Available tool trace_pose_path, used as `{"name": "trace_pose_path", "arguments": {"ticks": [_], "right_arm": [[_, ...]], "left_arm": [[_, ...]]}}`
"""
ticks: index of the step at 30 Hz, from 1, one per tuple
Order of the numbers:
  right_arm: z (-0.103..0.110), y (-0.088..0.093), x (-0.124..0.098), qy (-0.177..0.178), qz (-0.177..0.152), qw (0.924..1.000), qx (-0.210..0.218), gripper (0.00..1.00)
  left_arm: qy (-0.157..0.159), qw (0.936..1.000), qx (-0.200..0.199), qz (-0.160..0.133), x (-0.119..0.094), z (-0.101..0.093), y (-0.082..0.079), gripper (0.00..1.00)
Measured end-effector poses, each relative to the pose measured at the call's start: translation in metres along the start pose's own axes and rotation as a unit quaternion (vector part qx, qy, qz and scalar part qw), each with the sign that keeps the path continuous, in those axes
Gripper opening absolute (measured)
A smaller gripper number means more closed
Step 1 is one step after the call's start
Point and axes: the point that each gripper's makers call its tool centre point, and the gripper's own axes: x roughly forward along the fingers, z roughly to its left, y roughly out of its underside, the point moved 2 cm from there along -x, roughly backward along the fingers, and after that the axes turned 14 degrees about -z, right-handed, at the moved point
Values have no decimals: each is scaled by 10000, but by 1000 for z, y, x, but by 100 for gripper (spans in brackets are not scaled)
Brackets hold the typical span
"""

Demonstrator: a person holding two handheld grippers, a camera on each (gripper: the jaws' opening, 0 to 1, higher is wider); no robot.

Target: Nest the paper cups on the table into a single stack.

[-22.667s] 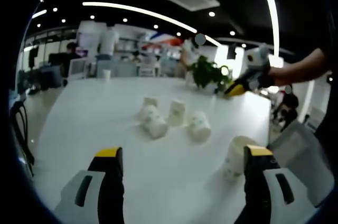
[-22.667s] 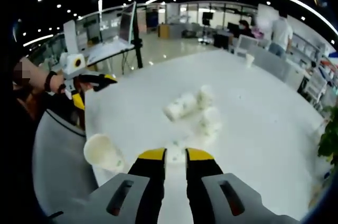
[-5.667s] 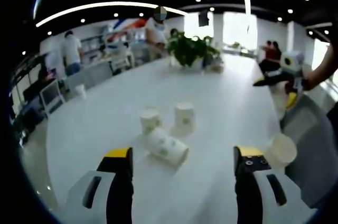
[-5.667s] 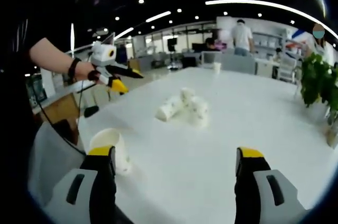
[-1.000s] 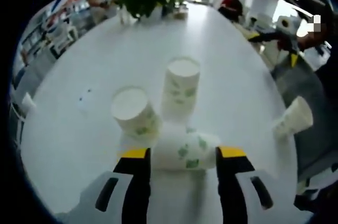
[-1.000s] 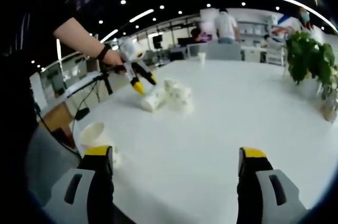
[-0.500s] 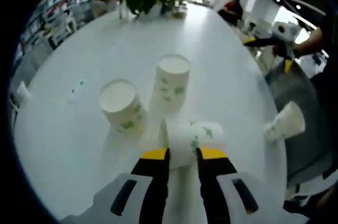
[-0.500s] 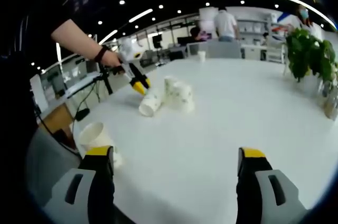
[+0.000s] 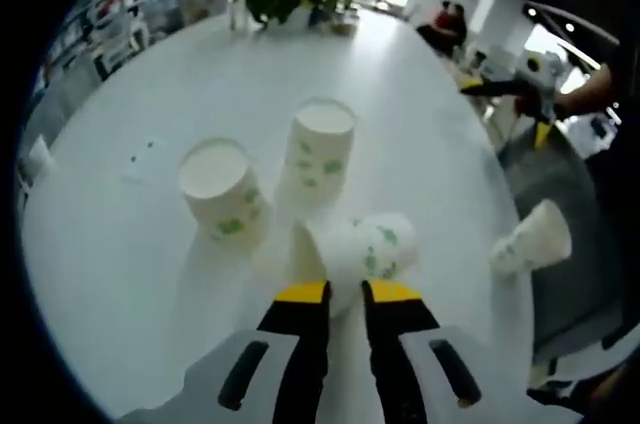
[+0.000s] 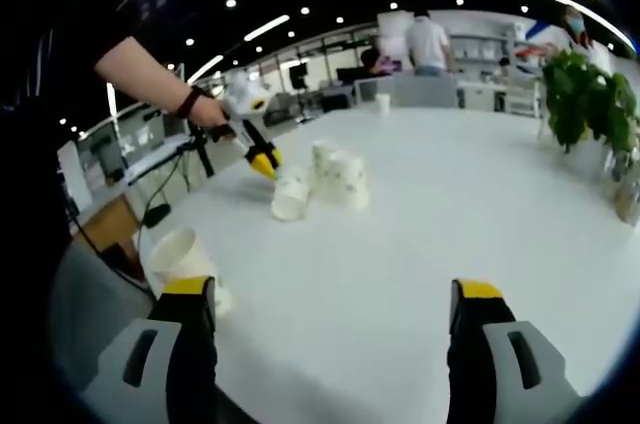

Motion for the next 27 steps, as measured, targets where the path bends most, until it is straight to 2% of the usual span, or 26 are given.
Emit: {"name": "trace_pose_path", "arguments": {"ticks": [7,12,20,27], "right_arm": [[-1,1,0,19,3,10000,18,95],[3,3,0,-45,76,10000,-19,95],[4,5,0,-64,97,9999,-14,94],[4,5,-1,-75,92,9999,-11,94]], "left_arm": [[5,9994,-286,-186,4,-5,0,6],[70,9993,-330,-144,10,-12,8,3],[25,9972,-526,-532,17,-19,1,1],[25,9960,-624,-639,19,-23,0,1]]}}
